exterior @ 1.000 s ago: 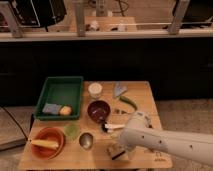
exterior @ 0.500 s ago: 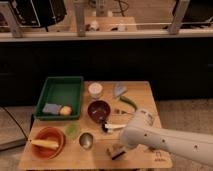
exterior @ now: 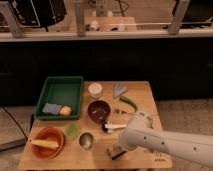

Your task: Place eraser in paper cup

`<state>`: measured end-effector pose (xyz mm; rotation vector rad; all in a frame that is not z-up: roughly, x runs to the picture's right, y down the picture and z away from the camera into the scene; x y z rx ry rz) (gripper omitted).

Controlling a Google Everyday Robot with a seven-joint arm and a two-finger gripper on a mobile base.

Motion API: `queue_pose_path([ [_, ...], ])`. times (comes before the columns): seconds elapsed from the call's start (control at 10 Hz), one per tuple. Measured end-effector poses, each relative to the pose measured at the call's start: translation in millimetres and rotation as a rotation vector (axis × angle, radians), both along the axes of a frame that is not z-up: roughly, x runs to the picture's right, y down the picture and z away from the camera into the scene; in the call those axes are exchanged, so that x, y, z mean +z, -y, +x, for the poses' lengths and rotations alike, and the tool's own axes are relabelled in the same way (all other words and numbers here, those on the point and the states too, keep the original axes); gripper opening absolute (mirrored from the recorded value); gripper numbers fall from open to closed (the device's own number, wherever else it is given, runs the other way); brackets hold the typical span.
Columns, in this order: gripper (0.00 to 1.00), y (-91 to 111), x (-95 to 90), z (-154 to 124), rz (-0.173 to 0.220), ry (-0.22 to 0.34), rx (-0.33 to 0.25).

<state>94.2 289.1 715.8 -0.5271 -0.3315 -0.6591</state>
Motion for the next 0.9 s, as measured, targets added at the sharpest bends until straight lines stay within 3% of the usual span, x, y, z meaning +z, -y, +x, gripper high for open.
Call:
queue_pose_path([
  [0.2,0.77,1.9,-8.3,2.8,0.004,-0.007,-0.011],
  [0.3,0.8,2.1,-11.4,4.3,0.004,-0.012,-0.012],
  [0.6,0.8,-6.0,-11.0,0.8,-0.022,-0.06,0.013],
  [0.9,0.8,-24.4,6.9,-2.7,-0.057,-0.113,0.061],
])
